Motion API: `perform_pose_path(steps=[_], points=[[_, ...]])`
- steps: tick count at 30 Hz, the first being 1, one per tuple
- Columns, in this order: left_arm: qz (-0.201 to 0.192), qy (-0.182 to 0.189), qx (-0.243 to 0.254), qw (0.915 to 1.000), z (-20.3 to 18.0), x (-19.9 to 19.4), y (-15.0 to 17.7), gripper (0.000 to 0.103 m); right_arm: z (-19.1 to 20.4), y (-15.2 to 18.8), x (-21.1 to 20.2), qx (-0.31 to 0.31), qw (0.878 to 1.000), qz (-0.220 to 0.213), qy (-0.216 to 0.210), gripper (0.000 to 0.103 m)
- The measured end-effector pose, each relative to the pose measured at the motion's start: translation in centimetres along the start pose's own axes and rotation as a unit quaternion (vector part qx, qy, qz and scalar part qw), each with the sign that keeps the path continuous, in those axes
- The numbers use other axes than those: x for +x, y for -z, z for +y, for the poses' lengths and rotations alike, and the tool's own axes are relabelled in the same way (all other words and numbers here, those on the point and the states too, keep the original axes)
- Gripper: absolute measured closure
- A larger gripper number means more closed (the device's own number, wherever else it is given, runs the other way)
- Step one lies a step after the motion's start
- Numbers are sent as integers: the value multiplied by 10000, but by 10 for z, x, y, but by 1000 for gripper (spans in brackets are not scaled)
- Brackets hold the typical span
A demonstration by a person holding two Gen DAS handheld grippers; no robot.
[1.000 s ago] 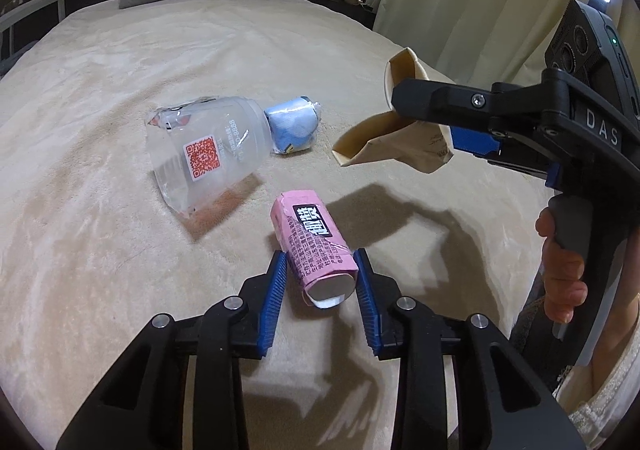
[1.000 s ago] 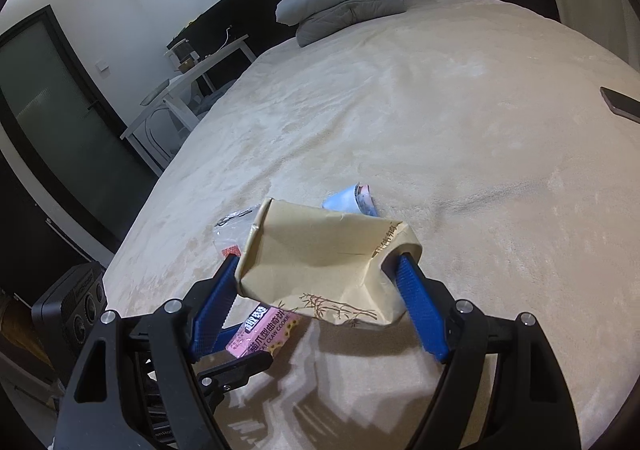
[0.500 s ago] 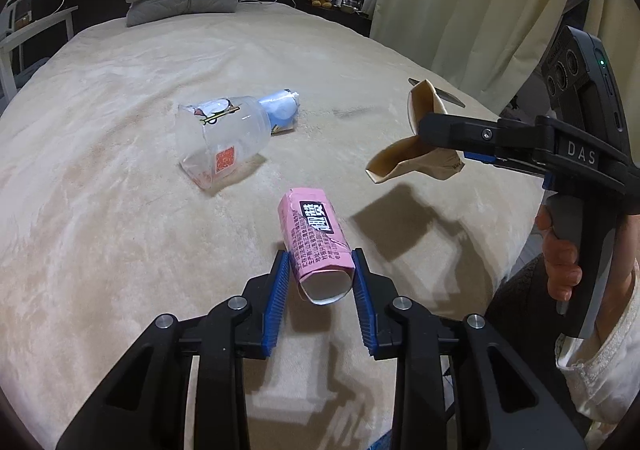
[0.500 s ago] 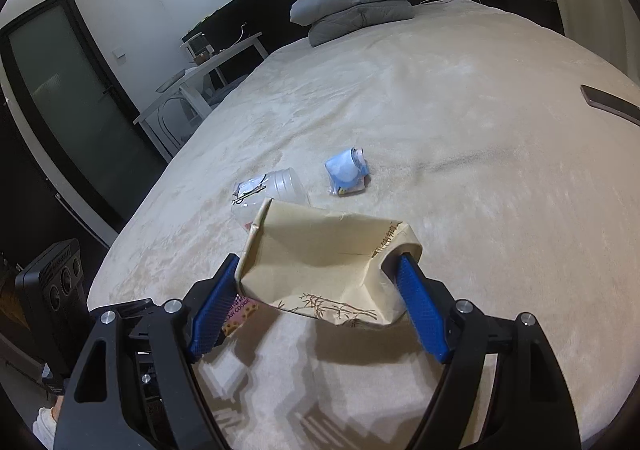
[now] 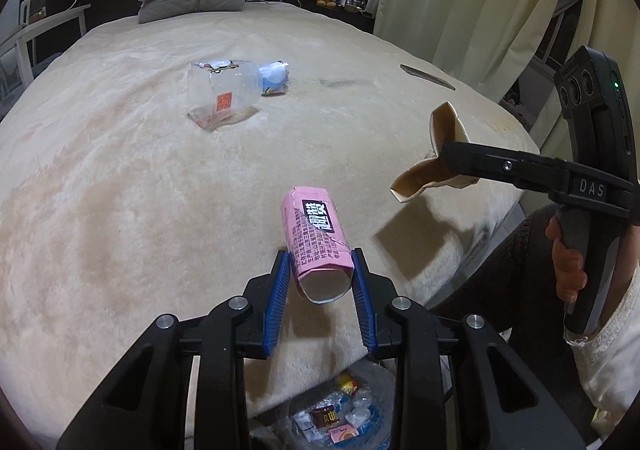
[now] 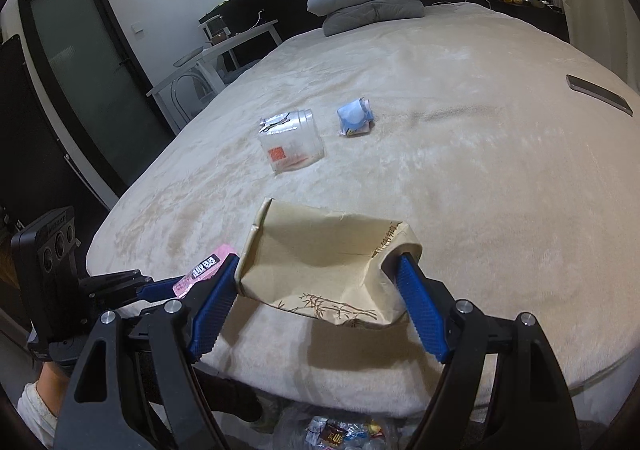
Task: Collect trash
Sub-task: 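Carry the pink carton and tan paper bag down over the clear trash bag, then open both tools to drop the carton and paper bag into the bag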
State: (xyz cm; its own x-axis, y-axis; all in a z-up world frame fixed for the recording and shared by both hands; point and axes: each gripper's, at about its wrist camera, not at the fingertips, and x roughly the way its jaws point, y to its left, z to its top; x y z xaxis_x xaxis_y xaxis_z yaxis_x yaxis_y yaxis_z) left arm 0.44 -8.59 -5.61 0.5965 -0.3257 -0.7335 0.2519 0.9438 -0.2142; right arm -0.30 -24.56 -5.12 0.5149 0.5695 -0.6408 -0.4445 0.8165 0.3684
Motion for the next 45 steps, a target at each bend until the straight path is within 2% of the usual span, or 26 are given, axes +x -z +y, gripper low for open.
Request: perform_pose_path(steps=[8, 14, 20, 25, 31, 38, 45], points=[[-5, 48, -227, 9997, -10, -22, 43, 73, 20, 54, -13, -363, 9989, 285, 14, 25], [143, 42, -275, 9995, -23, -28, 75, 73, 24, 81, -19, -331, 9984, 467, -14, 25], [456, 117, -518, 9975, -35, -19, 98, 73, 25, 105, -7, -120, 9951, 959, -193, 25], [939, -1, -670, 9933, -44, 7, 115, 73, 24, 124, 17, 79, 9884, 1510, -151, 25], [1661, -262, -898, 9817, -38, 49, 133, 73, 18, 143, 57, 327, 9746, 2213, 124, 25], [2555, -499, -1113, 9591, -25, 102, 163, 73, 7, 173, 107, 467, 9497, 3059, 487, 25], [3126, -519, -1222, 9406, -9, 141, 178, 73, -10, 195, 145, 678, 9268, 3634, 660, 25]])
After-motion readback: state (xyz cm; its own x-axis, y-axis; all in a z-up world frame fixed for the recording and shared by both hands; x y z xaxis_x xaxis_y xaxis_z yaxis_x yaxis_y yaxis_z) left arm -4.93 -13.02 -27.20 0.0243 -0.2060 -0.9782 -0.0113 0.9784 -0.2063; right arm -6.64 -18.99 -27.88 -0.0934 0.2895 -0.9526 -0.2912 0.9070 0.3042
